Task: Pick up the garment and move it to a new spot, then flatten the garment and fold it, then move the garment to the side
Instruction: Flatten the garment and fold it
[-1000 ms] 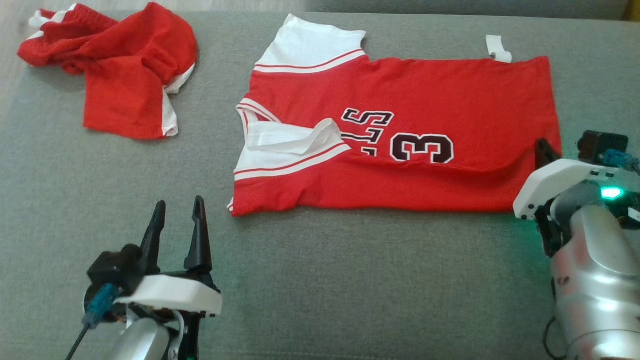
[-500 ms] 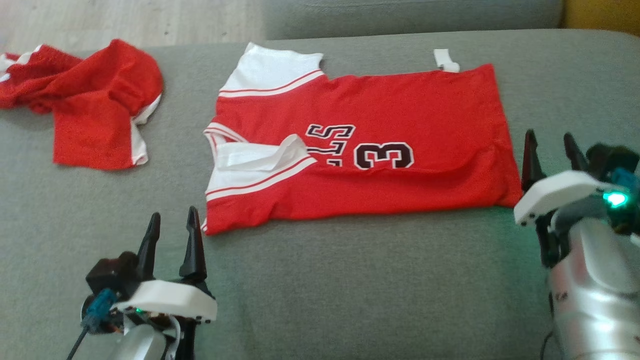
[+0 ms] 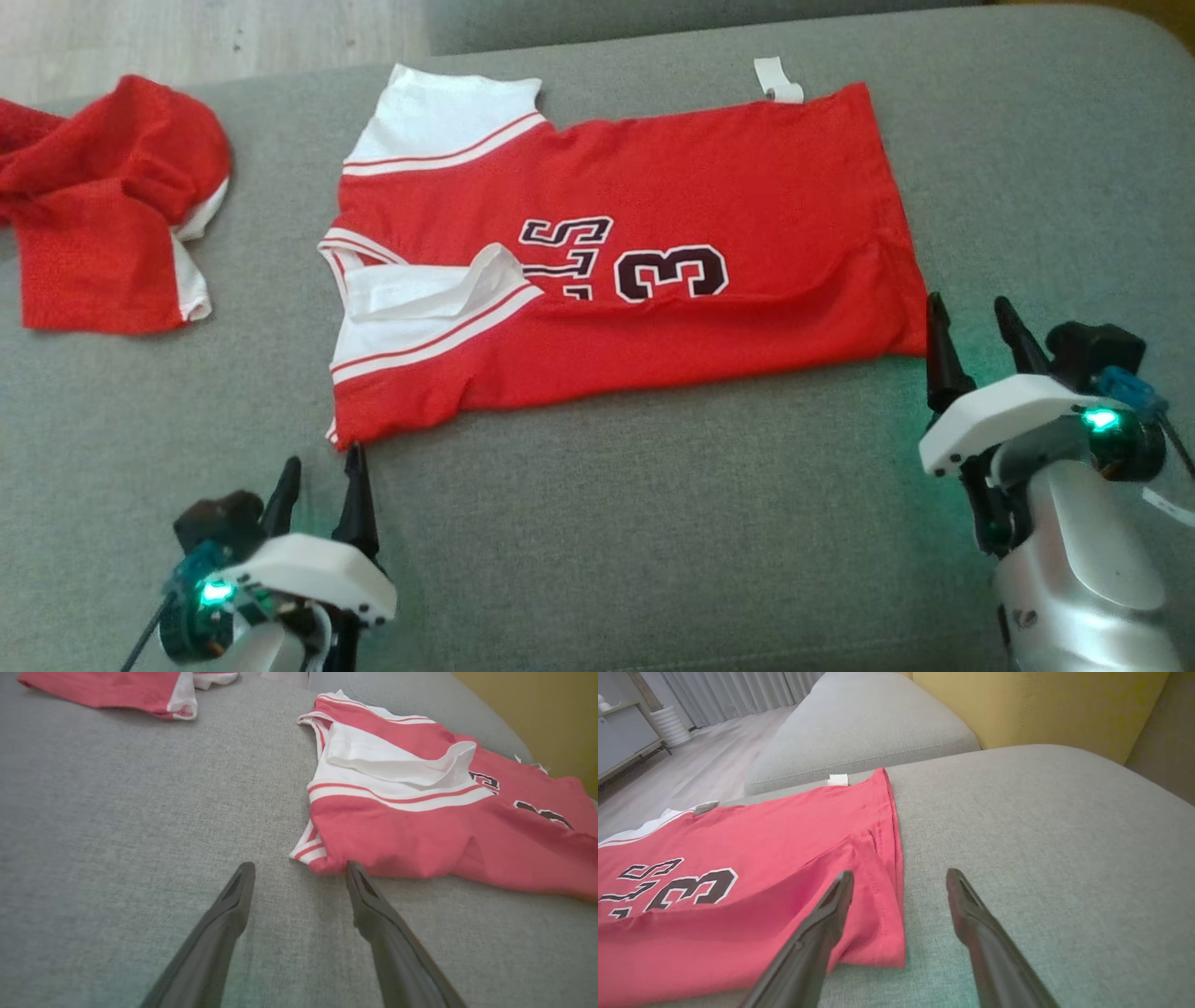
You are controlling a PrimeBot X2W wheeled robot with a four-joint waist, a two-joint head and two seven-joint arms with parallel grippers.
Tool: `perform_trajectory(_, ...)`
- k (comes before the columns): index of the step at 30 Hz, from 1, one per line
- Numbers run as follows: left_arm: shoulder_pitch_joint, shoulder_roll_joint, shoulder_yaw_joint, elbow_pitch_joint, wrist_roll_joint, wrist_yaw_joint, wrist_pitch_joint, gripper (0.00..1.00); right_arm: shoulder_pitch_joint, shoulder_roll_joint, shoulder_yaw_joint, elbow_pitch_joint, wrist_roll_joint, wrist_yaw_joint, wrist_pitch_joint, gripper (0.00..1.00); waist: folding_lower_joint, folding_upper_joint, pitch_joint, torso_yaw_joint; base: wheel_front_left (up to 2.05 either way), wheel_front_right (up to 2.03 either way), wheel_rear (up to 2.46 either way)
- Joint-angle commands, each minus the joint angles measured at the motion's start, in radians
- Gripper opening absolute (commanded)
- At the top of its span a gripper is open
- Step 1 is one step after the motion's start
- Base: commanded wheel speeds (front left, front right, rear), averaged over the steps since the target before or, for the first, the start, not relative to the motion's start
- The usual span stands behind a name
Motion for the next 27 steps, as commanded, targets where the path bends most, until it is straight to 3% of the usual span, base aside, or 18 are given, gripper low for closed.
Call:
perform_trajectory(1, -0.062, 0.011, 0.042, -0.011, -0.007, -0.007, -0.004, 1.00, -0.016, 0.002, 0.032, -0.040, 0.005, 0.004, 0.006, 1.00, 0.0000, 0.0000, 0.012, -0.007, 0.00, 0.00, 0.00)
perform_trajectory(13, -0.126, -0.028, 0.042, 0.078, -0.063, -0.076, 0.010, 1.00, -0.046, 0.002, 0.058, 0.028, 0.028, 0.004, 0.030, 1.00, 0.0000, 0.0000, 0.051, -0.008, 0.00, 0.00, 0.00)
perform_trajectory(14, -0.130, -0.030, 0.041, 0.083, -0.068, -0.082, 0.013, 0.96, -0.052, 0.002, 0.058, 0.039, 0.029, 0.004, 0.030, 1.00, 0.0000, 0.0000, 0.053, -0.007, 0.00, 0.00, 0.00)
perform_trajectory(15, -0.133, -0.034, 0.041, 0.088, -0.074, -0.086, 0.016, 0.81, -0.059, 0.002, 0.058, 0.051, 0.031, 0.004, 0.030, 1.00, 0.0000, 0.0000, 0.056, -0.006, 0.00, 0.00, 0.00)
perform_trajectory(16, -0.136, -0.037, 0.041, 0.092, -0.077, -0.090, 0.018, 0.47, -0.066, 0.002, 0.057, 0.066, 0.033, 0.004, 0.031, 1.00, 0.0000, 0.0000, 0.058, -0.005, 0.00, 0.00, 0.00)
perform_trajectory(18, -0.144, -0.040, 0.037, 0.097, -0.077, -0.095, 0.017, 0.11, -0.080, 0.002, 0.055, 0.096, 0.030, 0.004, 0.031, 1.00, 0.0000, 0.0000, 0.064, -0.001, 0.00, 0.00, 0.00)
perform_trajectory(19, -0.148, -0.042, 0.036, 0.099, -0.077, -0.097, 0.015, 0.00, -0.089, 0.002, 0.056, 0.110, 0.035, 0.004, 0.027, 1.00, 0.0000, 0.0000, 0.067, 0.002, 0.00, 0.00, 0.00)
perform_trajectory(23, -0.162, -0.049, 0.033, 0.098, -0.071, -0.102, -0.009, 0.00, -0.122, 0.002, 0.074, 0.171, 0.052, 0.004, 0.025, 1.00, 0.0000, 0.0000, 0.075, 0.008, 0.00, 0.00, 0.00)
perform_trajectory(24, -0.165, -0.049, 0.033, 0.095, -0.068, -0.103, -0.017, 0.00, -0.129, 0.002, 0.081, 0.187, 0.057, 0.004, 0.028, 0.47, 0.0000, 0.0000, 0.075, 0.010, 0.00, 0.00, 0.00)
perform_trajectory(25, -0.167, -0.049, 0.033, 0.092, -0.066, -0.103, -0.023, 0.00, -0.136, 0.002, 0.089, 0.201, 0.065, 0.004, 0.030, 0.32, 0.0000, 0.0000, 0.075, 0.012, 0.00, 0.00, 0.00)
perform_trajectory(26, -0.169, -0.048, 0.032, 0.088, -0.063, -0.105, -0.029, 0.00, -0.143, 0.002, 0.096, 0.212, 0.077, 0.004, 0.031, 0.00, 0.0000, 0.0000, 0.073, 0.014, 0.00, 0.00, 0.00)
perform_trajectory(27, -0.171, -0.047, 0.032, 0.081, -0.061, -0.105, -0.036, 0.00, -0.148, 0.002, 0.103, 0.223, 0.092, 0.004, 0.031, 0.00, 0.0000, 0.0000, 0.069, 0.016, 0.00, 0.00, 0.00)
